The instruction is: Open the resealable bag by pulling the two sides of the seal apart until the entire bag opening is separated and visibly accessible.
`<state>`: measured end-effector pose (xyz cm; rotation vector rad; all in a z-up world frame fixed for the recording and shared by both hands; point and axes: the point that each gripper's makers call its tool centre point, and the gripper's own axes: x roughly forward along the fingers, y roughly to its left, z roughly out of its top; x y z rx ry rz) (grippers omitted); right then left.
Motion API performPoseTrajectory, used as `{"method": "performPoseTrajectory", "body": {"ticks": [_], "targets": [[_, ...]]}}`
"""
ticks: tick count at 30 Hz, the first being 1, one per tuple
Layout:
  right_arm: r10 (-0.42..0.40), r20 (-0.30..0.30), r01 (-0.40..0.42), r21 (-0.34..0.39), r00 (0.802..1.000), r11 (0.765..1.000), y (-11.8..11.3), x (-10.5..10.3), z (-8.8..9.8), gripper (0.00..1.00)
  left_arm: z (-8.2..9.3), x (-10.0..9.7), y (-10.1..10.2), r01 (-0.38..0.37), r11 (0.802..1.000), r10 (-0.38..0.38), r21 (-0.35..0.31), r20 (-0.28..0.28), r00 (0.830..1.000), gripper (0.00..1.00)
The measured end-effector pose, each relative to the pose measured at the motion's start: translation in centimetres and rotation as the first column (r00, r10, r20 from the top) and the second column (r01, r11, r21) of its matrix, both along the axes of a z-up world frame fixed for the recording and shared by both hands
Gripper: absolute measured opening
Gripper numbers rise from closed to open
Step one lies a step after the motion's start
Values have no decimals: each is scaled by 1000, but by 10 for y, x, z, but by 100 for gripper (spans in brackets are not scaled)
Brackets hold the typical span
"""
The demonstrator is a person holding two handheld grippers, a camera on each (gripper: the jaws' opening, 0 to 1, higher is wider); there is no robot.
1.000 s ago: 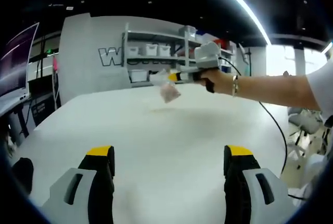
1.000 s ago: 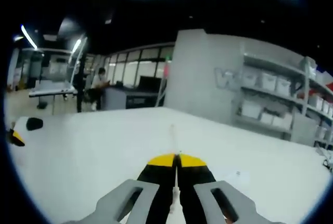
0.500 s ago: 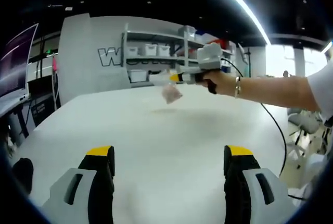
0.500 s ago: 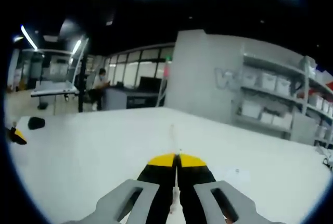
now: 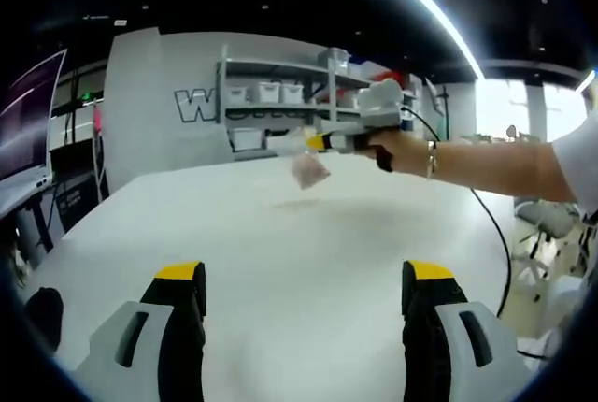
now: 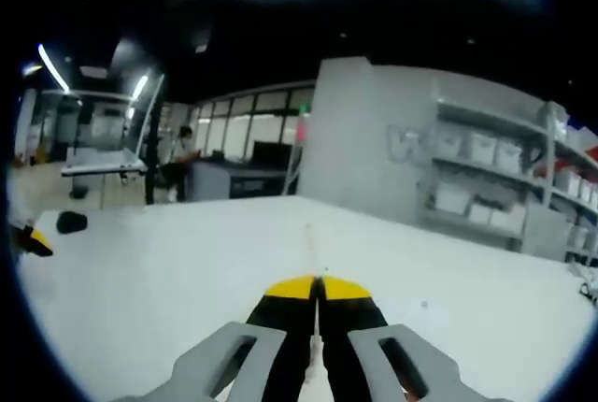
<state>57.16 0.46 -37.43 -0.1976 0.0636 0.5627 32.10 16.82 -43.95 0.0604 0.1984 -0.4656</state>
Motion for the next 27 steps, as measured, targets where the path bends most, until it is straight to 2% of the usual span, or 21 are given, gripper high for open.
{"method": "performPoseTrajectory", "body": {"ticks": [27], "targets": [[28,27,-29,21,999,999,-6,-30,7,0,6,-7,-12,18,1000,-18,16,13,1000,84]]}}
